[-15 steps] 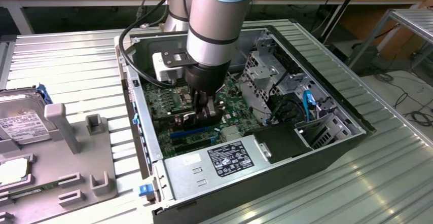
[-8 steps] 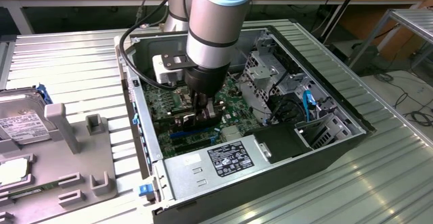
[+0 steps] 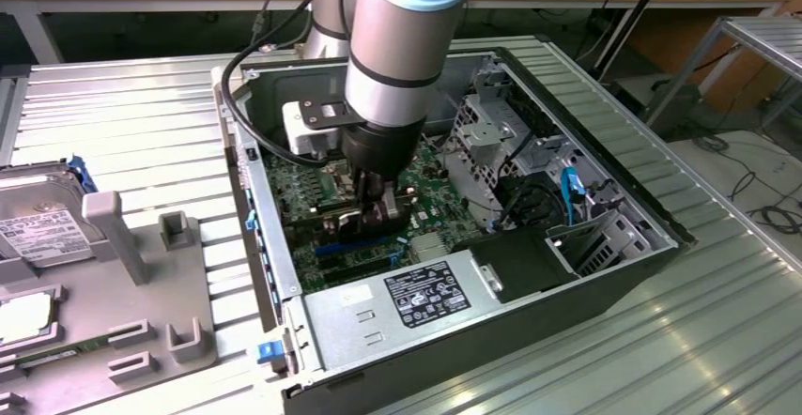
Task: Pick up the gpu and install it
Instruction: 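Insert the gpu into the slot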
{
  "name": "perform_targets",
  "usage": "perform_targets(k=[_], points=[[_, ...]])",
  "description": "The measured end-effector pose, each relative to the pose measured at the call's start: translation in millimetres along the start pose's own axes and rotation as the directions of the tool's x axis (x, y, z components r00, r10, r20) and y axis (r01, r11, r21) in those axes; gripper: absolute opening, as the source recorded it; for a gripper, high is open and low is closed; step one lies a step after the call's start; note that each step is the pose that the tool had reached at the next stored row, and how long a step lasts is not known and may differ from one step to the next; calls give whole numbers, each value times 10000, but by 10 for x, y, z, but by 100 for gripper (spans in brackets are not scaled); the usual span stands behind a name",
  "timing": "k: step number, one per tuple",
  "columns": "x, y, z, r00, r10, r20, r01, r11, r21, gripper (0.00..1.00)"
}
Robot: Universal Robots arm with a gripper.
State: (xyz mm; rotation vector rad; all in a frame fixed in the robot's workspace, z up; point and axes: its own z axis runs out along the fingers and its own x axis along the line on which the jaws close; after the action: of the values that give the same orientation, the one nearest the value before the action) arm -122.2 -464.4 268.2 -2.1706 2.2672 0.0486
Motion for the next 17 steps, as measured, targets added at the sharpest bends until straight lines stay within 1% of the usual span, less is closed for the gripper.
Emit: perform_targets(k=[3, 17], points=[[1, 0, 18, 10000, 1, -3, -1, 10000, 0, 27], [-25, 1, 20, 10000, 0, -2, 0, 10000, 0, 27]])
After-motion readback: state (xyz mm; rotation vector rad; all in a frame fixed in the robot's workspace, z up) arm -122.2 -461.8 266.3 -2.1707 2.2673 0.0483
